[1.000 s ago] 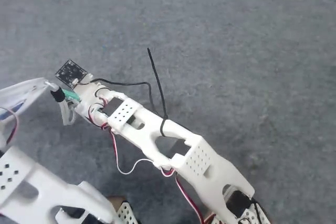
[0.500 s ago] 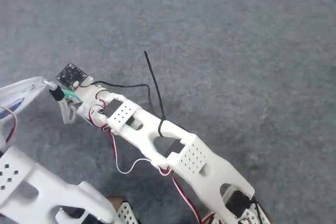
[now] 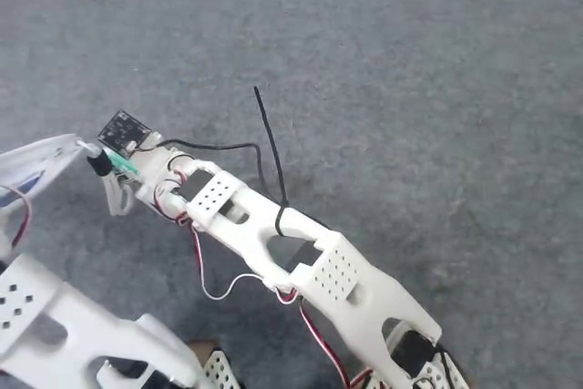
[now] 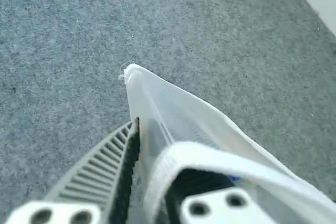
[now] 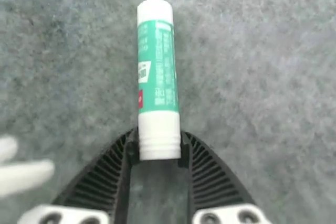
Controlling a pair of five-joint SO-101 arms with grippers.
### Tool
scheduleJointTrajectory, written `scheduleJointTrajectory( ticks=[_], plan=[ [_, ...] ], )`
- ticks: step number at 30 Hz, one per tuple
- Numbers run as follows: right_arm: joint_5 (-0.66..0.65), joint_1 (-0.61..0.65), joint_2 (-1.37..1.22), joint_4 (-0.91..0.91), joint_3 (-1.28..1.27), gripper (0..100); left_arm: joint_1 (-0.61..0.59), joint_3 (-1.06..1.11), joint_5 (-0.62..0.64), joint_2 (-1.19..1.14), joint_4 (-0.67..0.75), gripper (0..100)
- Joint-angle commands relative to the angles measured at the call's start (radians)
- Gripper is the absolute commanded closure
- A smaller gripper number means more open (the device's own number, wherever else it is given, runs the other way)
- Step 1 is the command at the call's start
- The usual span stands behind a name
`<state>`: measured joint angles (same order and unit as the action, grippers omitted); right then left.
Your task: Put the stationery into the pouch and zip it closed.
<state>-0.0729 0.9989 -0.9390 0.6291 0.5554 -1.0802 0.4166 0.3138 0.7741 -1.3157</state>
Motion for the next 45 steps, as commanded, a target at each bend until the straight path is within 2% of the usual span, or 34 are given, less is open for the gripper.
scheduleJointTrajectory(
  ticks=[1, 19, 33, 39, 45],
  plan=[
    [-0.014, -0.018, 0.124, 0.113, 0.026, 99.3, 0.000, -0.031, -0.023, 0.060, 0.046, 99],
    [-0.020, -0.127, 0.332, 0.530, 0.026, 99.3, 0.012, -0.036, -0.021, 0.060, 0.041, 99],
    [-0.020, -0.188, 0.444, 0.799, 0.021, 99.3, 0.186, -0.045, -0.021, 0.061, 0.008, 99],
    [-0.012, -0.269, 0.533, 0.900, 0.020, 99.3, 0.310, -0.093, -0.029, 0.061, -0.057, 99],
    [-0.012, -0.286, 0.642, 1.043, 0.020, 99.3, 0.423, -0.136, -0.043, 0.060, -0.098, 99]
  ],
)
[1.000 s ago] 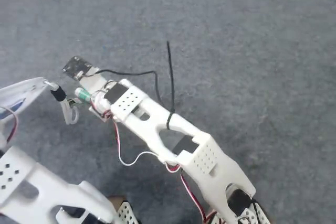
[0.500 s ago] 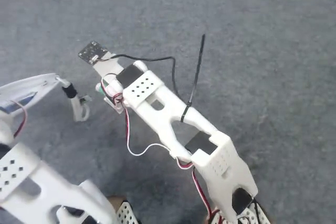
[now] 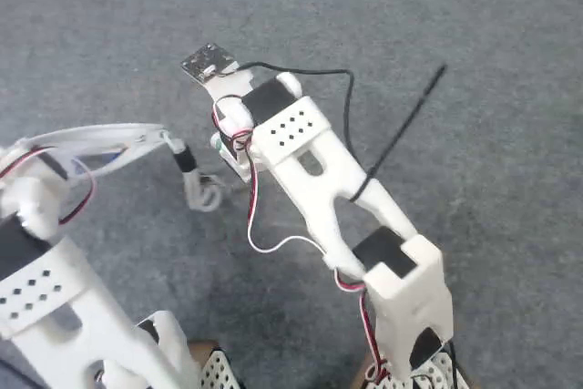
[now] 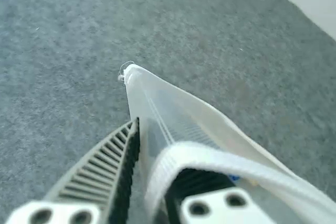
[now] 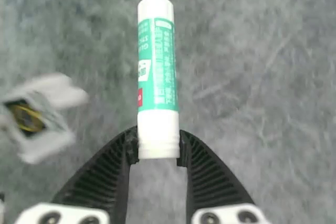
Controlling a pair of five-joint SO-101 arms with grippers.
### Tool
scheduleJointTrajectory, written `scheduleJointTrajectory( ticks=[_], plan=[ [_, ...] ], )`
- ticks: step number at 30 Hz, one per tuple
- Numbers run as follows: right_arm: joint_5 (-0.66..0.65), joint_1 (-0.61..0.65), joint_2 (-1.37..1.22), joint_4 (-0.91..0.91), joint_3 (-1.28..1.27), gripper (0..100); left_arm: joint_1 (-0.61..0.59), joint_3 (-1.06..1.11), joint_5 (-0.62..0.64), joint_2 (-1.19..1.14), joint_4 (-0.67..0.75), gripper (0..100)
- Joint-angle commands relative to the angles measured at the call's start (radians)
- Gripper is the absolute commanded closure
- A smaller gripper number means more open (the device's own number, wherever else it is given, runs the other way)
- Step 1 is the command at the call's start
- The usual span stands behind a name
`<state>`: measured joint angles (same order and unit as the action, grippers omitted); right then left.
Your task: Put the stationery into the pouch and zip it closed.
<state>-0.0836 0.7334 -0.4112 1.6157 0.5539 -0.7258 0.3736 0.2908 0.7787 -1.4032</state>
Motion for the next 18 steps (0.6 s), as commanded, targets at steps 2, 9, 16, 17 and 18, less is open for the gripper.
scheduleJointTrajectory(
  ticks=[2, 9, 16, 17, 18],
  plan=[
    [-0.002, -0.033, 0.143, 0.093, 0.021, 99.3, 0.107, -0.108, -0.029, 0.055, -0.026, 99],
    [-0.005, -0.113, 0.237, 0.174, -0.020, 99.3, 0.219, -0.133, -0.029, 0.049, -0.043, 99],
    [-0.008, -0.174, 0.430, 0.102, -0.313, 99.3, 0.338, -0.136, -0.029, 0.048, -0.043, 99],
    [-0.008, -0.186, 0.467, 0.074, -0.367, 99.3, 0.356, -0.134, -0.029, 0.048, -0.043, 99],
    [-0.008, -0.197, 0.504, 0.041, -0.423, 99.3, 0.368, -0.133, -0.029, 0.048, -0.043, 99]
  ],
)
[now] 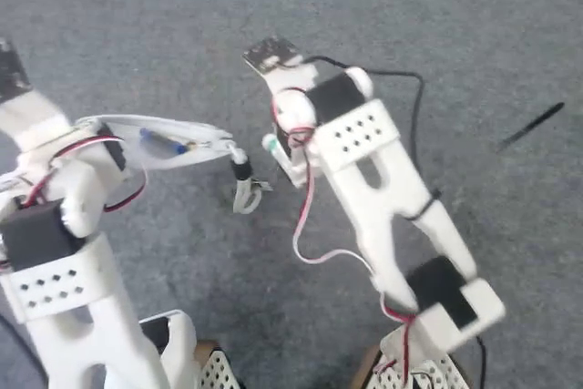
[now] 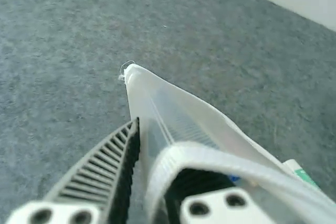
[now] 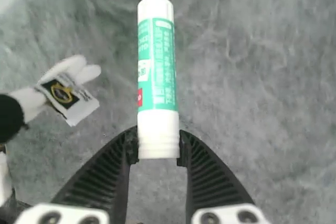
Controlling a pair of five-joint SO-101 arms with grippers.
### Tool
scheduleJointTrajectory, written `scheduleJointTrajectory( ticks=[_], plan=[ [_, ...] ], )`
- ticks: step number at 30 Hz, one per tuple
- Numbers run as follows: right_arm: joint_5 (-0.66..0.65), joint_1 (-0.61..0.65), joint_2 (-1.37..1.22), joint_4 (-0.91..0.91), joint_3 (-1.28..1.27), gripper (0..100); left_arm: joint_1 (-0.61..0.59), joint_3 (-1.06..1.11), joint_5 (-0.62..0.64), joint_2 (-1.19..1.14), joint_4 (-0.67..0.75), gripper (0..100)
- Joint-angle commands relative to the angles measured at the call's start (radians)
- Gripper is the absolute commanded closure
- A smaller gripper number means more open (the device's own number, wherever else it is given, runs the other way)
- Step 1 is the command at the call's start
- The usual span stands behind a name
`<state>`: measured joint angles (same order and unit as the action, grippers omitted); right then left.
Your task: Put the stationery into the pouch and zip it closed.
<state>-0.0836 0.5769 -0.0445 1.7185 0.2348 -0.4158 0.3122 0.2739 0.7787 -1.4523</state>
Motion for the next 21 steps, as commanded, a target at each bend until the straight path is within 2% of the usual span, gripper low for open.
scheduleJointTrajectory(
  ticks=[1, 10, 15, 21],
  plan=[
    [-0.009, -0.051, 0.177, -0.102, -0.173, 99.3, 0.066, -0.070, -0.012, 0.046, 0.006, 99],
    [-0.009, -0.064, 0.401, -0.426, -0.647, 98.8, 0.068, -0.031, -0.034, 0.048, 0.005, 99],
    [-0.003, -0.065, 0.380, -0.446, -0.726, 86.7, 0.058, 0.005, -0.037, 0.048, 0.009, 99],
    [-0.002, -0.062, 0.329, -0.450, -0.729, 85.4, -0.028, 0.013, -0.037, 0.054, 0.011, 99]
  ],
)
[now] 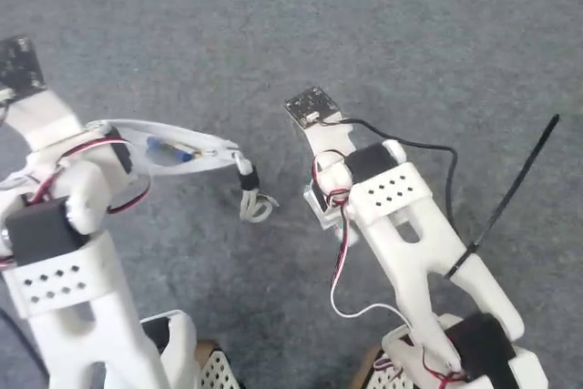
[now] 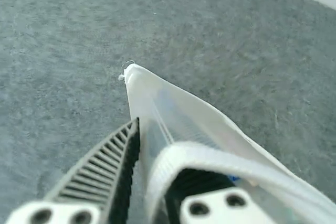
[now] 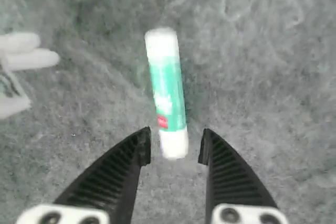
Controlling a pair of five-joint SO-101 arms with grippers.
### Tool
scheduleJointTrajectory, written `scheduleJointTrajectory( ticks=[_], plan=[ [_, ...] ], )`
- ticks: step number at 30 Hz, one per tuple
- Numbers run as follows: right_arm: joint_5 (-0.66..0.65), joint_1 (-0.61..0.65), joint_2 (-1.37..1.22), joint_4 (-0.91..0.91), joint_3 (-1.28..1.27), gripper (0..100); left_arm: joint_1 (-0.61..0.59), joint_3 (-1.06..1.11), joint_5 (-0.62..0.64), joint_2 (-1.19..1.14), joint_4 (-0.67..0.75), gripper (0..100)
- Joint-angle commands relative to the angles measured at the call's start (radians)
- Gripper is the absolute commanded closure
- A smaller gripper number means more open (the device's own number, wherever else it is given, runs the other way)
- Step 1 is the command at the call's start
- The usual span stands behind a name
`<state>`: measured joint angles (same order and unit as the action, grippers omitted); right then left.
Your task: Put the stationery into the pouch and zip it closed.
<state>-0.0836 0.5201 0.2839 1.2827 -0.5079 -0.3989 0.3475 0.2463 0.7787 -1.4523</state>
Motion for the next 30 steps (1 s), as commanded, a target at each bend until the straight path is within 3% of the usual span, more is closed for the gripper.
scheduleJointTrajectory(
  ticks=[1, 10, 24, 30],
  plan=[
    [-0.002, -0.005, -0.001, -0.019, 0.023, 85.4, -0.054, -0.022, -0.009, 0.054, 0.011, 99],
    [0.087, 0.036, -0.077, -0.108, 0.077, 85.4, -0.135, -0.012, -0.017, 0.048, 0.008, 99],
    [0.084, 0.058, -0.361, -0.275, 0.081, 85.6, -0.158, 0.010, -0.028, 0.051, 0.011, 99],
    [0.083, 0.058, -0.417, -0.317, 0.080, 97.8, -0.158, 0.010, -0.029, 0.049, 0.012, 99]
  ],
)
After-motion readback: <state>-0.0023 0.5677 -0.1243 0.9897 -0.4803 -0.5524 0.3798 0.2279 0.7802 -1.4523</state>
